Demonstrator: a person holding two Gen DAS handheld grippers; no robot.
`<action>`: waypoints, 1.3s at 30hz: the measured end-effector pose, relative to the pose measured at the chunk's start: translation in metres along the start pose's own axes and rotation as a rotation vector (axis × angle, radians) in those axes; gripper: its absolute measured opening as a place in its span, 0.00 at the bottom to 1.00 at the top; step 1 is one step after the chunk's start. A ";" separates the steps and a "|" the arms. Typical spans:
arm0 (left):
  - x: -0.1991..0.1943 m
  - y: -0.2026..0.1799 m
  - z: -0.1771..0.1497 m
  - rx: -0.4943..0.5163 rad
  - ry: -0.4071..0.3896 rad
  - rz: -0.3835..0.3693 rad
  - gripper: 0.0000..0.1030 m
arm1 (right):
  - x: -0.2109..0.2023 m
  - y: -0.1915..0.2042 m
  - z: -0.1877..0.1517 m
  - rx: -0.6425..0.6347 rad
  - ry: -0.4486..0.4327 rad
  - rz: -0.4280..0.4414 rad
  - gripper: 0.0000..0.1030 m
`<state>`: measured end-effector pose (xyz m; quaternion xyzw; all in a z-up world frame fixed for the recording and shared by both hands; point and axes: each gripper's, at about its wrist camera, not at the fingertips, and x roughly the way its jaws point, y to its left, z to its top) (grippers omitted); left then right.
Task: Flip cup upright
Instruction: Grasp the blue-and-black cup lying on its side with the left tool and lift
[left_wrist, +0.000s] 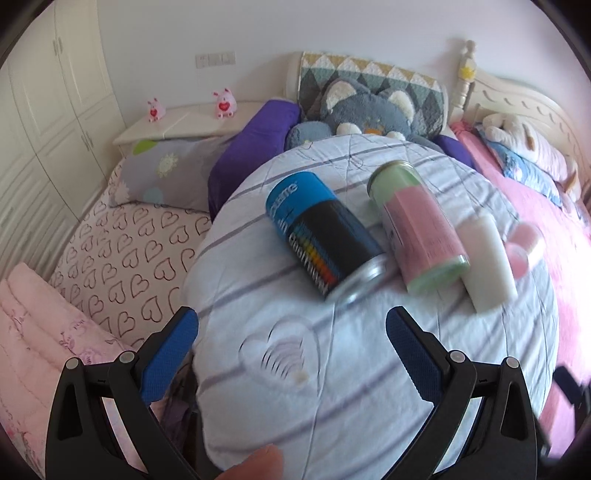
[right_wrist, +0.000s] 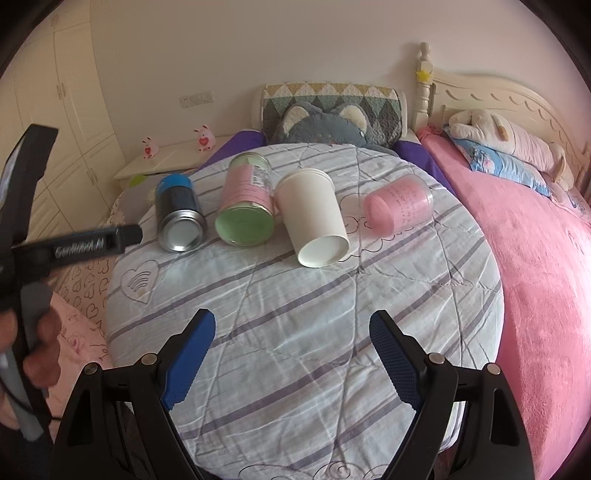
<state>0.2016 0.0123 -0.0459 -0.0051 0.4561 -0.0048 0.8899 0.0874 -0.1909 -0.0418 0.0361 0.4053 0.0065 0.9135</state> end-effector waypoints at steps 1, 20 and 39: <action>0.008 -0.002 0.009 -0.011 0.019 0.002 1.00 | 0.004 -0.004 0.002 0.007 0.008 0.006 0.84; 0.117 -0.002 0.087 -0.214 0.243 0.075 1.00 | 0.087 -0.025 0.067 0.003 0.132 0.153 0.84; 0.111 -0.018 0.082 -0.153 0.237 -0.043 0.73 | 0.083 -0.028 0.063 0.023 0.133 0.163 0.84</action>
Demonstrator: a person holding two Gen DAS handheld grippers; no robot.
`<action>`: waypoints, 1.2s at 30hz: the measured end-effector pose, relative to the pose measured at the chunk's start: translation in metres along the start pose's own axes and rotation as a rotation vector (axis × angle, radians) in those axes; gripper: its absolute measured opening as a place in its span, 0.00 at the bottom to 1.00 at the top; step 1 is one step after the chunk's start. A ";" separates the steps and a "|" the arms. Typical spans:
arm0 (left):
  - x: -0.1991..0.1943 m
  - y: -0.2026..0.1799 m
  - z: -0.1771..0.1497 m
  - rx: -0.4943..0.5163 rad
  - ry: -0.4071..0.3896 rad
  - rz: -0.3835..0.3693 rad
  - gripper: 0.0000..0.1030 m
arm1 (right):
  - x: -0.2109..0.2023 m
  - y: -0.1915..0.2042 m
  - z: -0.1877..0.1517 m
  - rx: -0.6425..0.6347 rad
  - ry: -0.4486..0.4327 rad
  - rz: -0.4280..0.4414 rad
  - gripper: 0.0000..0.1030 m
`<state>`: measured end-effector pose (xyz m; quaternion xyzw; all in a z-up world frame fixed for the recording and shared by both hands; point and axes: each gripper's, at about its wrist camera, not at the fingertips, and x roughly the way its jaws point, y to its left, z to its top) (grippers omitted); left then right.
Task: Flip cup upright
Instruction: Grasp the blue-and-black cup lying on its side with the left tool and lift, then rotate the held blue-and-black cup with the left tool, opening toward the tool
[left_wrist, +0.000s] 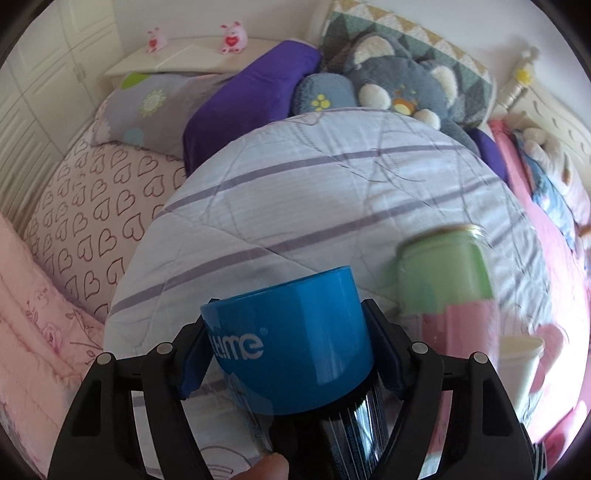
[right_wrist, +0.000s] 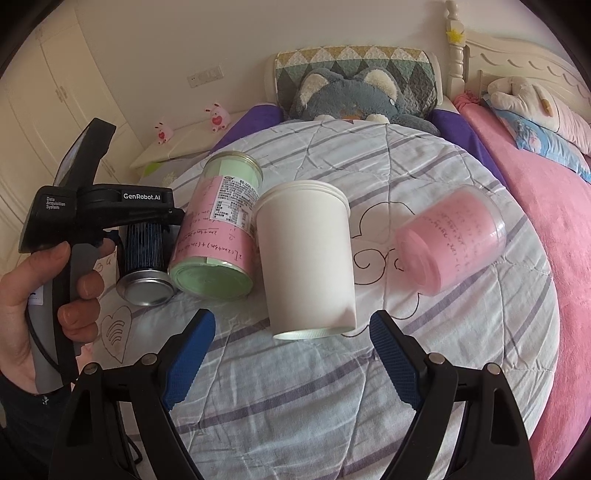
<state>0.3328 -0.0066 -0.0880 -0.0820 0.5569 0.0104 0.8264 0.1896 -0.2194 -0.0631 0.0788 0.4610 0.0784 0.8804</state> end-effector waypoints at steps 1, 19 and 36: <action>-0.004 -0.001 -0.002 0.013 -0.005 -0.004 0.73 | 0.000 0.000 0.000 0.001 0.000 0.000 0.84; -0.063 -0.017 -0.051 0.165 -0.099 -0.054 0.70 | -0.030 0.003 -0.017 0.020 -0.038 -0.021 0.84; -0.087 -0.022 -0.093 0.218 -0.104 -0.094 0.68 | -0.056 0.004 -0.043 0.031 -0.065 -0.036 0.84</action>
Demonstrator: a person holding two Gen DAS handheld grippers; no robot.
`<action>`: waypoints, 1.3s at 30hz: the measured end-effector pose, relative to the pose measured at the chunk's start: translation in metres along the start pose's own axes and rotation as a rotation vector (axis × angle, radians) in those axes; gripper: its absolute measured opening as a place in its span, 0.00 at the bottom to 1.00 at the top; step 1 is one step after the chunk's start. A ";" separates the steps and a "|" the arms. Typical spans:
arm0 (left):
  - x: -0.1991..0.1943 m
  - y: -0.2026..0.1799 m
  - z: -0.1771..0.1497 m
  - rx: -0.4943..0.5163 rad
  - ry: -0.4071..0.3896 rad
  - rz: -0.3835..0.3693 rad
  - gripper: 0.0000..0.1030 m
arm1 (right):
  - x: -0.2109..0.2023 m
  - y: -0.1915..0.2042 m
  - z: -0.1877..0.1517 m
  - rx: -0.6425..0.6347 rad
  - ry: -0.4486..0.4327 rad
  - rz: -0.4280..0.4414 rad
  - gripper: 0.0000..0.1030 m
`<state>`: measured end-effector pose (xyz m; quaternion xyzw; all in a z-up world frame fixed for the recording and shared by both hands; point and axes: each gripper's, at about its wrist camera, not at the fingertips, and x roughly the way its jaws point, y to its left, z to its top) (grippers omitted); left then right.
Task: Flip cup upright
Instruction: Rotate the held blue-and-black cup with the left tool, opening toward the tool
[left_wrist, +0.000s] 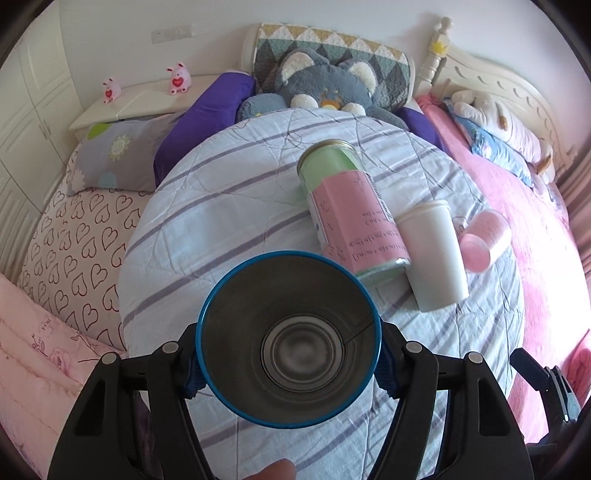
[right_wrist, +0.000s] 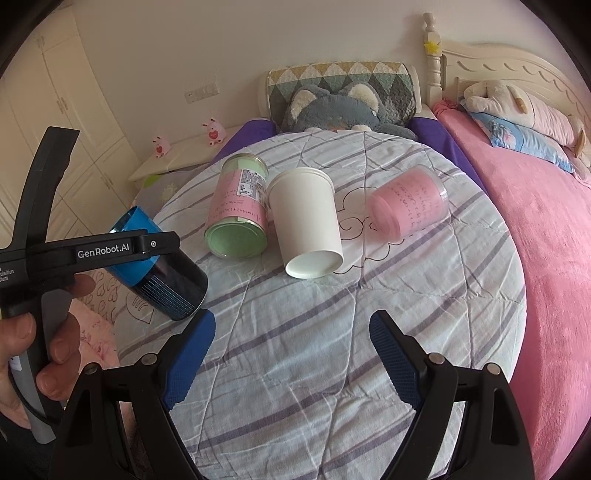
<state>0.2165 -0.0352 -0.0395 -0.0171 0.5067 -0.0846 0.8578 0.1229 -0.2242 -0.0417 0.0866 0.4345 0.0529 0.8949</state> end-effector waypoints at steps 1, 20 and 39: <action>-0.002 -0.002 -0.002 0.006 0.000 -0.003 0.68 | -0.001 -0.001 -0.001 0.002 -0.001 -0.001 0.84; -0.049 -0.073 -0.063 0.164 0.062 -0.119 0.68 | -0.058 -0.037 -0.030 0.097 -0.092 -0.066 0.84; 0.006 -0.083 -0.032 0.191 0.050 -0.053 0.74 | -0.048 -0.058 -0.030 0.150 -0.062 -0.142 0.84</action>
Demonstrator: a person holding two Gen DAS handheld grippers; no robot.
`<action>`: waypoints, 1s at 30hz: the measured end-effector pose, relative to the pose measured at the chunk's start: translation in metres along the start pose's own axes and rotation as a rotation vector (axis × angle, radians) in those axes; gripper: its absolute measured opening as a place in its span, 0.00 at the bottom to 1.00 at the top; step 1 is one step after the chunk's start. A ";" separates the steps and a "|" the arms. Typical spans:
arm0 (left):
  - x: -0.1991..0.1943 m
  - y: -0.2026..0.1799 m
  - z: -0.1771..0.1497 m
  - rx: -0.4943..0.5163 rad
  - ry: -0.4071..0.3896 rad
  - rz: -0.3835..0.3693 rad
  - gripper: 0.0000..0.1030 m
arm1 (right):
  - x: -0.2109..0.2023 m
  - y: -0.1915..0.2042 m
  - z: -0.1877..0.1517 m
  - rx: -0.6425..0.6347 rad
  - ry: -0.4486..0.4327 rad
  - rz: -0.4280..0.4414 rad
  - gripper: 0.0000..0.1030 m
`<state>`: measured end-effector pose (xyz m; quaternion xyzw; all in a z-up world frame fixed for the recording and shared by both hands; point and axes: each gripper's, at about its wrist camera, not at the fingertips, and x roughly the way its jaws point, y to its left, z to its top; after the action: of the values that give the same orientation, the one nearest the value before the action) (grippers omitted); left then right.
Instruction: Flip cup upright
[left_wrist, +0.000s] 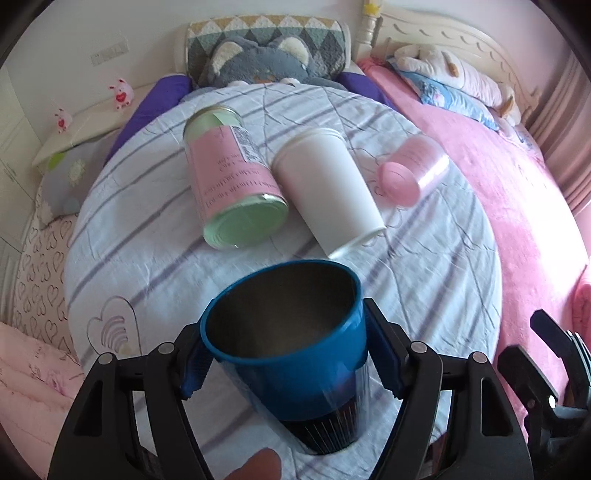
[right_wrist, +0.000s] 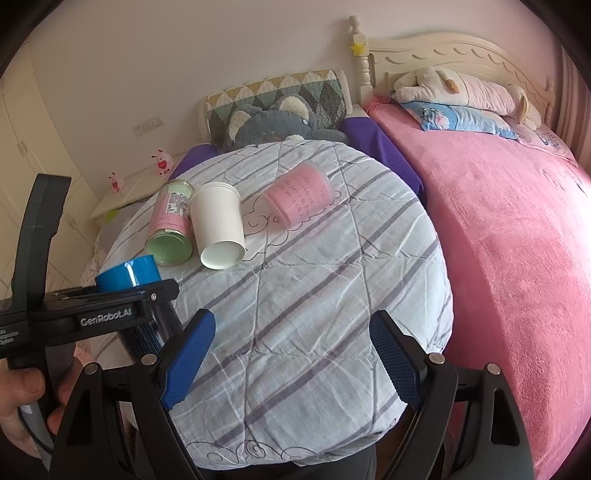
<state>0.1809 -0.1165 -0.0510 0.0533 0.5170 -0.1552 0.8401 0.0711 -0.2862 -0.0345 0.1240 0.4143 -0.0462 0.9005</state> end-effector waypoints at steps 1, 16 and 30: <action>0.002 0.002 0.001 0.001 -0.004 0.010 0.75 | 0.003 0.003 0.001 -0.004 0.005 0.001 0.84; 0.002 0.024 0.006 -0.017 -0.034 0.045 0.93 | 0.012 0.017 0.005 -0.028 0.025 -0.004 0.84; -0.073 0.052 -0.039 -0.049 -0.155 0.149 0.95 | -0.018 0.058 0.000 -0.122 -0.026 0.029 0.84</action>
<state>0.1340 -0.0428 -0.0077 0.0588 0.4486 -0.0832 0.8879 0.0700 -0.2301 -0.0100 0.0745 0.4025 -0.0094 0.9123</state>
